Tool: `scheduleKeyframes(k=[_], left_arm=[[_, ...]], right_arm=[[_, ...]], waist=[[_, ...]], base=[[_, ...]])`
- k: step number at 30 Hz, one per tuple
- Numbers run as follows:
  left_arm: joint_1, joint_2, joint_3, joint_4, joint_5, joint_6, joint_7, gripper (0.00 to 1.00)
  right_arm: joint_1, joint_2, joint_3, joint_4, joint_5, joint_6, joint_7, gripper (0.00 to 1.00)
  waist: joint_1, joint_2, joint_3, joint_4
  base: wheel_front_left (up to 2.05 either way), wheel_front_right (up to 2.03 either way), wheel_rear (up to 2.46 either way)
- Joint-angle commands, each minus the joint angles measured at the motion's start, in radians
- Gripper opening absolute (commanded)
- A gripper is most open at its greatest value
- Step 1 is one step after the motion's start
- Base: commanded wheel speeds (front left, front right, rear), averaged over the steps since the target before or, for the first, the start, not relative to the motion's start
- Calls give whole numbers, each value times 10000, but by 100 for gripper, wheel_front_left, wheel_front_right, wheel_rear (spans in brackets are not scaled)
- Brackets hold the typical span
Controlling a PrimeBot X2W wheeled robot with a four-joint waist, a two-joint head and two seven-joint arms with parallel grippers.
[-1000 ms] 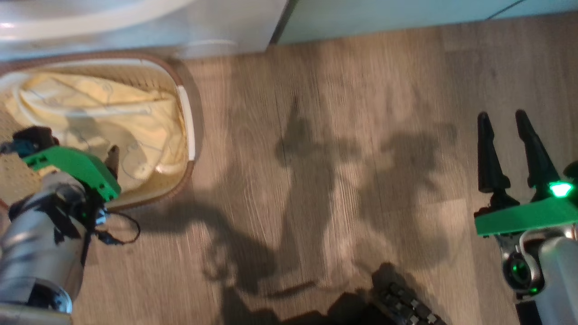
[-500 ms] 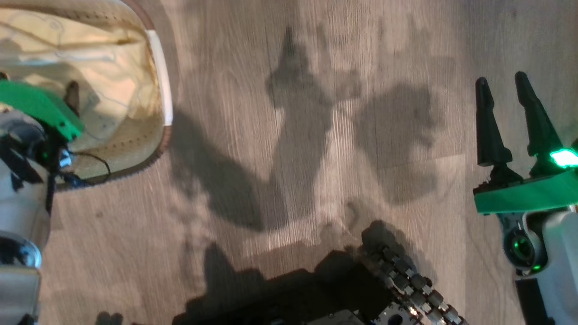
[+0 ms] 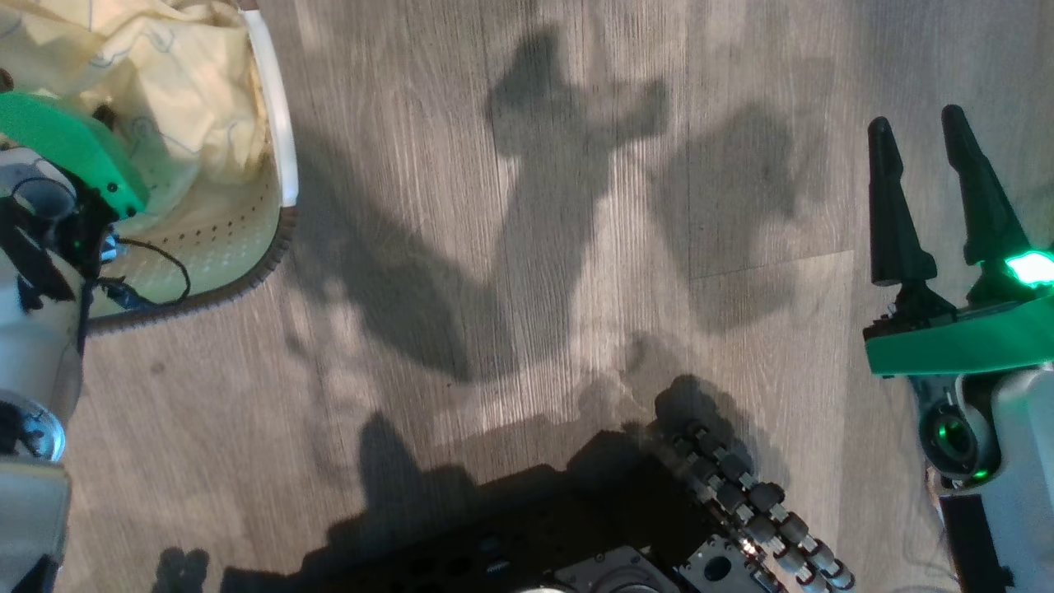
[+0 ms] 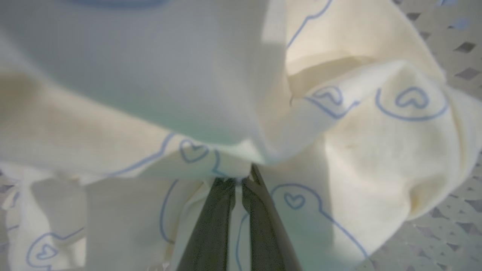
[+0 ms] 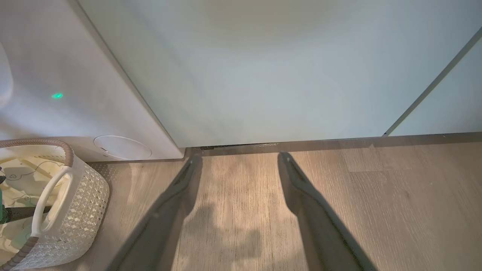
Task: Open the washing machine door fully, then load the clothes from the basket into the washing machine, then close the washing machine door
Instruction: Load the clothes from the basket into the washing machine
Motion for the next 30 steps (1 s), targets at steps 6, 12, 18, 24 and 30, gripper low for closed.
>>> scheduleKeyframes(k=[6,12,18,24,30], left_arm=[[728,18,-77,-330,-286,-65,-698,0],[1666,-307,-495,-1114,-824,-68,-1221,0],[2852,-377,-1129,-1872,-1436,-69,-2070,0],[3818,-269,-1553,-2564,-1850,-70,-2701,0],[4739,55,-667,-3924,-1786,-70,-2815,0]], right_arm=[[269,-87,-23,-128,-53,44,-94,100],[496,-172,-60,27,-81,44,-94,100],[919,-270,-108,240,-76,44,-94,100],[1465,-376,-178,386,-81,44,-94,100],[2043,-525,-265,478,-106,44,-94,100]], waist=[[0,0,-715,191],[0,0,-1639,466],[0,0,-3038,795],[0,0,-4452,1129],[0,0,-5748,1567]], base=[[0,0,0],[0,0,0],[0,0,0],[0,0,0],[0,0,0]])
